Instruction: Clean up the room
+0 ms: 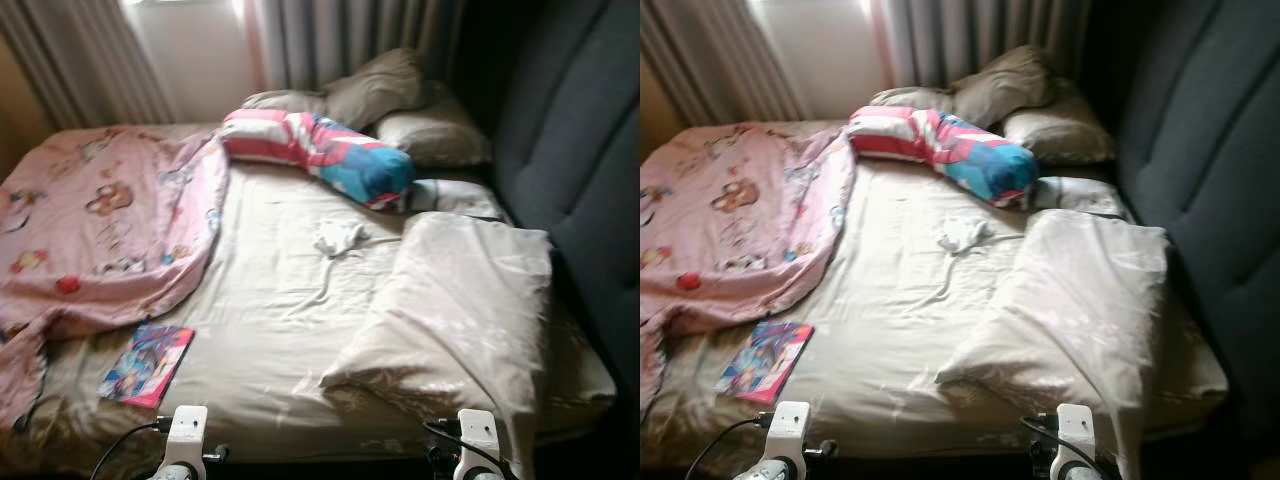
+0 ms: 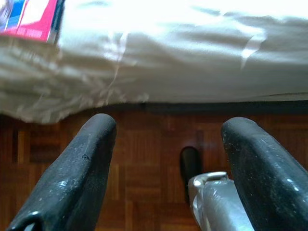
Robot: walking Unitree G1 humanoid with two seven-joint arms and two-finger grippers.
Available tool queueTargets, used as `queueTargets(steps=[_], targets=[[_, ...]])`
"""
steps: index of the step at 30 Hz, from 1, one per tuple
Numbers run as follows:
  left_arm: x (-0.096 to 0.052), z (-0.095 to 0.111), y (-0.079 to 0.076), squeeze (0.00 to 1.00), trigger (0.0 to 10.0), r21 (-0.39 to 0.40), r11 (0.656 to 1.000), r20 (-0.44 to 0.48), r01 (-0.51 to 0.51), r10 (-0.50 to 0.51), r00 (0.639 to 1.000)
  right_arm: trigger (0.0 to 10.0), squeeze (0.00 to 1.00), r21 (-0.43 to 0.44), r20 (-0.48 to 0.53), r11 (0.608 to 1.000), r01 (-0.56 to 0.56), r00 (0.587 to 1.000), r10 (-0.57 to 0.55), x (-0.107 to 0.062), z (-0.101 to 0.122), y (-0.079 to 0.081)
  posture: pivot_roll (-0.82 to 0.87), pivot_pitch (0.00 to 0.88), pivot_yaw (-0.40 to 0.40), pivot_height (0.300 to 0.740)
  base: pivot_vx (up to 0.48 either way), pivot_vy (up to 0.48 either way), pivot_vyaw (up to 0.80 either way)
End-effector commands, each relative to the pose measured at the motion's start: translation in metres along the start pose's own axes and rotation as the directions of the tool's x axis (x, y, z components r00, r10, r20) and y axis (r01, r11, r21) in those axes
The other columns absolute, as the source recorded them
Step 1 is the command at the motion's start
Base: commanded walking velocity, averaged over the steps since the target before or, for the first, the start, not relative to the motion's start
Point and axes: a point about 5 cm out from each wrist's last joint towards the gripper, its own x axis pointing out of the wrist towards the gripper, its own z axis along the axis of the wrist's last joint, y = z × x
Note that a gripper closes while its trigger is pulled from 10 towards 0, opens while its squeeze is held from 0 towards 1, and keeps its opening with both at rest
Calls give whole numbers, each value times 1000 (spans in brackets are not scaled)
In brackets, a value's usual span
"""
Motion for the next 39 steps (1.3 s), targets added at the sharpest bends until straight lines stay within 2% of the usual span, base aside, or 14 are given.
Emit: queueTargets(steps=[1, 19, 26, 34, 37, 39], targets=[[-2, -7, 2, 0, 10000, 4, 1000, -25, -3, 3, 1000, 10000, 0, -4, 3, 1000, -9, 1000, 9, 0, 1, 3, -14, 0, 27, 740, 0, -259, 625], [-1, -7, 1, 0, 10000, 7, 1000, -19, 3, -3, 1000, 10000, 0, 18, 14, 1000, -3, 1000, 2, 0, 0, 2, -20, 0, 25, 740, 0, -278, 69], [-2, -7, 2, 0, 10000, -3, 1000, -12, -1, 1, 1000, 10000, 0, 30, 20, 1000, 2, 1000, -2, 0, 0, 2, -26, 0, 25, 740, 0, 0, 0], [1, 15, 8, 0, 10000, -29, 999, 92, -25, 28, 995, 10000, 0, 94, 86, 995, 34, 995, -42, -2, 2, 0, -30, 0, 23, 740, 0, 0, 0], [0, 25, 14, 0, 10000, -61, 997, 152, -41, 50, 987, 10000, 0, 123, 115, 991, 60, 991, -75, -3, 3, -2, -35, 0, 22, 740, 0, 0, 0], [-1, 38, 22, 0, 10000, -65, 995, 223, -69, 82, 971, 10000, 0, 148, 144, 986, 76, 985, -98, -4, 4, -4, -38, 0, 19, 740, 0, 0, 0]])
